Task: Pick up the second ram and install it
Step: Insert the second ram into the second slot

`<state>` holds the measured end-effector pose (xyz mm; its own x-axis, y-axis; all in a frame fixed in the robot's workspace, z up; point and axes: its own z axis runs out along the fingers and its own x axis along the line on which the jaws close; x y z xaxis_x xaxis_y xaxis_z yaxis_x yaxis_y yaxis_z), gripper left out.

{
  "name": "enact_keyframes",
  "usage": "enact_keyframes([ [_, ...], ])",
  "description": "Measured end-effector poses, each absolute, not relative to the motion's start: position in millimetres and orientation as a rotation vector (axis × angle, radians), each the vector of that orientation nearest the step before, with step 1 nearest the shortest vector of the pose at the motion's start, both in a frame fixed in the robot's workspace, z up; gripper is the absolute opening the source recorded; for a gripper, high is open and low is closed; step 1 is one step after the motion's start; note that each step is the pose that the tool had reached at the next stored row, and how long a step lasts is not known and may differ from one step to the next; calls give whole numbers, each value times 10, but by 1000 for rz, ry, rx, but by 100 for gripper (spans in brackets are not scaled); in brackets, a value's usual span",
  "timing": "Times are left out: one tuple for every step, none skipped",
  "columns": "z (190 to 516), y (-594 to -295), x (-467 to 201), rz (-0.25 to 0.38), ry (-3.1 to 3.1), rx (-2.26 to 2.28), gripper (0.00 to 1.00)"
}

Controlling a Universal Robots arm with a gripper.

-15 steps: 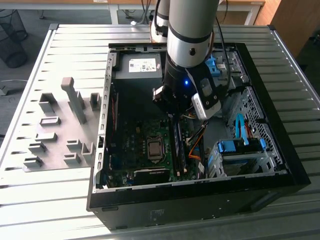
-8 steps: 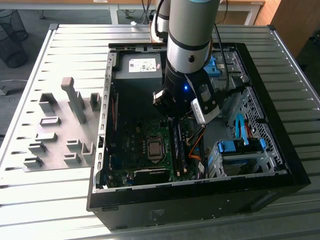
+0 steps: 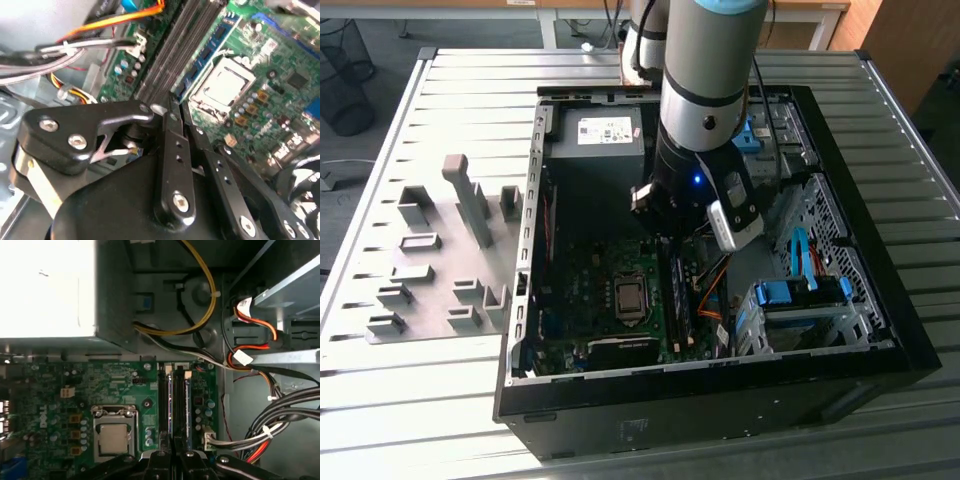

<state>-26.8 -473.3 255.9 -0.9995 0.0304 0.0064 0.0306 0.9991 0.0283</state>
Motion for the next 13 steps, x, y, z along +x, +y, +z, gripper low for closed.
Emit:
enact_keyframes([
  [2540,-4732,-264,-45,-3134,-48,14],
  [2523,-4733,-263,-45,-3133,-48,14],
  [2504,-4733,-262,-45,-3131,-48,14],
  [2487,-4733,-261,-44,-3130,-48,14],
  [2468,-4733,-260,-44,-3127,-48,14],
  [2454,-4735,-258,-44,-3122,-48,14],
  [2442,-4737,-256,-44,-3117,-48,14],
  [2430,-4740,-252,-44,-3114,-48,14],
  [2419,-4742,-249,-44,-3112,-48,14],
  [2411,-4743,-247,-44,-3112,-47,14],
  [2405,-4744,-244,-44,-3112,-46,14],
  [2398,-4744,-243,-44,-3112,-46,14],
  [2386,-4744,-243,-44,-3112,-45,14],
])
